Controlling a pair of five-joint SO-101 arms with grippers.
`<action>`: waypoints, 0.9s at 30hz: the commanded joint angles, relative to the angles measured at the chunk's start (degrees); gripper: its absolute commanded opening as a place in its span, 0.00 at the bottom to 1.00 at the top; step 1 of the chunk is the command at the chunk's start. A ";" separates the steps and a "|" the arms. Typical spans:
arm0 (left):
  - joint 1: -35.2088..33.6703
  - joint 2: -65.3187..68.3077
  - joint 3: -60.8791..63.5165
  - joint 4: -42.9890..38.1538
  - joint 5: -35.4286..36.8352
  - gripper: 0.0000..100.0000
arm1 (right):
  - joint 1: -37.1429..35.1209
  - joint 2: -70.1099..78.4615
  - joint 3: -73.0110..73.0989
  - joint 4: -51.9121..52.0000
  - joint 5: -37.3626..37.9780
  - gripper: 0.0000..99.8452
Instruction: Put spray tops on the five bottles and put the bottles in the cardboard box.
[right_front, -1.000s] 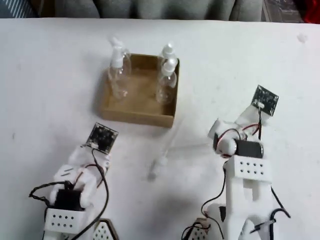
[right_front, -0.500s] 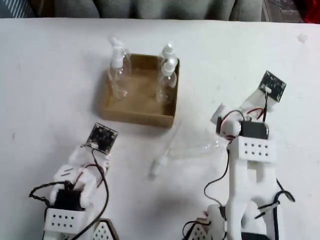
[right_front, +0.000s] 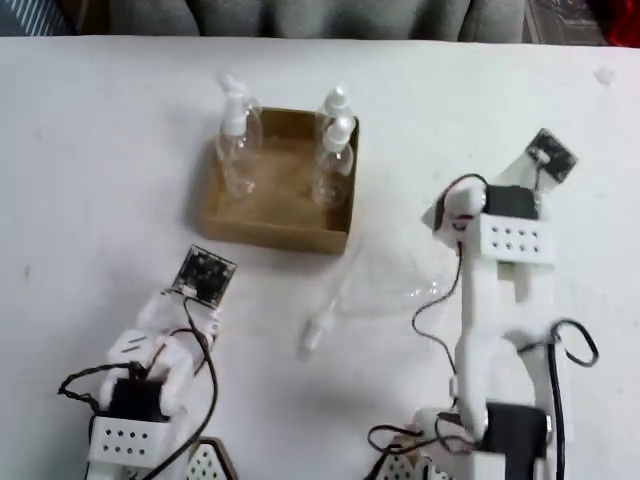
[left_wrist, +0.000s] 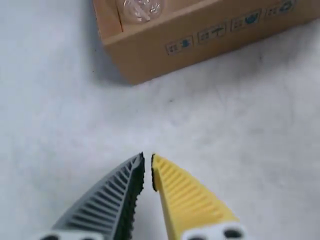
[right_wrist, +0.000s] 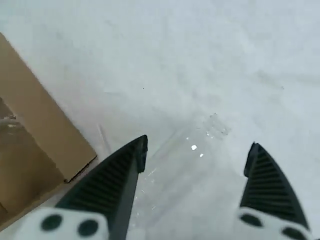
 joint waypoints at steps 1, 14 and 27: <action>-0.48 -1.10 0.00 0.00 -0.53 0.02 | -2.77 7.69 -2.81 -1.80 -3.08 0.27; -0.48 -1.10 0.00 -0.09 -0.53 0.02 | -6.20 9.36 -6.77 10.77 -5.45 0.39; -0.40 -1.10 0.00 -0.09 -0.53 0.02 | -7.96 22.55 -0.35 -0.40 -5.45 0.39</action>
